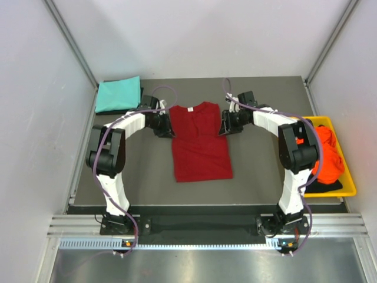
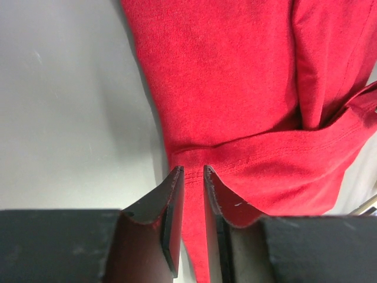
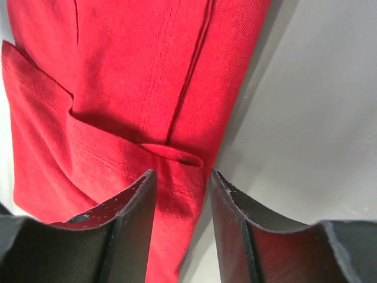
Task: Fold and stack the t-shirts
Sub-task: Fold the tshirt
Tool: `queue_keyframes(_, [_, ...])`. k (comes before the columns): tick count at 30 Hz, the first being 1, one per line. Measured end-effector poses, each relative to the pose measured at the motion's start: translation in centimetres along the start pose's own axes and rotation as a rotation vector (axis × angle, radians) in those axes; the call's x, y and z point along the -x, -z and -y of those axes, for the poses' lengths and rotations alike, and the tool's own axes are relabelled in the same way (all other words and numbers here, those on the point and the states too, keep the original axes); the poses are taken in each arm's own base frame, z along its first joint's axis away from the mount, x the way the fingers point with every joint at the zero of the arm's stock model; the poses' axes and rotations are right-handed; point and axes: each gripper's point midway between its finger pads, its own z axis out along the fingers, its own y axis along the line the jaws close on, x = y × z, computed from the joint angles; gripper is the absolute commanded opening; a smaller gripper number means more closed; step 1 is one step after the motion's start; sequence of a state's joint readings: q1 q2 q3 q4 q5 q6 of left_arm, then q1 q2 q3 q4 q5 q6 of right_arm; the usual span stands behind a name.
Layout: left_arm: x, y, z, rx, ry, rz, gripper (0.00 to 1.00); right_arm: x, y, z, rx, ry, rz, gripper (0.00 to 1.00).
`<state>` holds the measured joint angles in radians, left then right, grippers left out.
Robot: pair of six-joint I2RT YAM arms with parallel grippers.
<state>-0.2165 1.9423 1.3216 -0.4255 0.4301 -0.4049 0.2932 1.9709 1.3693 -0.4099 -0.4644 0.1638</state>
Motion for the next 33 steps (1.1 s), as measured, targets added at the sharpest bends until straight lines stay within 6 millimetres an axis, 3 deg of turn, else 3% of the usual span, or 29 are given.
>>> queue_keyframes(3, [-0.2,-0.3,-0.2,0.003,-0.003,-0.008,0.11,-0.5,-0.4,0.0,0.015,0.000,-0.018,0.36])
queue_keyframes(5, [-0.4,-0.6,-0.5,0.007,-0.002,-0.016,0.01,-0.6,-0.5,0.0,0.025,0.004,-0.024,0.23])
queue_keyframes(7, [-0.5,-0.8,-0.7,0.009,-0.001,-0.022,0.00,-0.7,-0.6,-0.1,0.035,0.004,-0.027,0.10])
queue_keyframes(10, [-0.7,-1.0,-0.8,0.011,0.001,-0.027,0.00,-0.6,-0.7,-0.2,0.046,0.002,-0.025,0.00])
queue_keyframes(15, [-0.7,-1.1,-1.1,0.024,0.003,-0.023,0.00,-0.1,-0.9,-0.1,0.059,0.002,0.006,0.00])
queue_keyframes(22, [-0.8,-1.2,-2.1,0.069,0.010,-0.012,0.00,-1.5,-1.4,0.5,0.080,-0.012,0.044,0.00])
queue_keyframes(27, [-0.7,-1.3,-2.3,0.084,0.011,-0.006,0.00,-0.9,-1.5,0.4,0.087,0.001,0.083,0.00])
queue_keyframes(30, [-0.7,-1.3,-2.4,0.090,0.018,-0.003,0.00,-0.7,-1.5,0.4,0.089,-0.001,0.096,0.06])
queue_keyframes(33, [-0.6,-1.3,-2.5,0.094,0.028,0.000,0.00,-0.6,-1.6,0.4,0.090,-0.007,0.101,0.19])
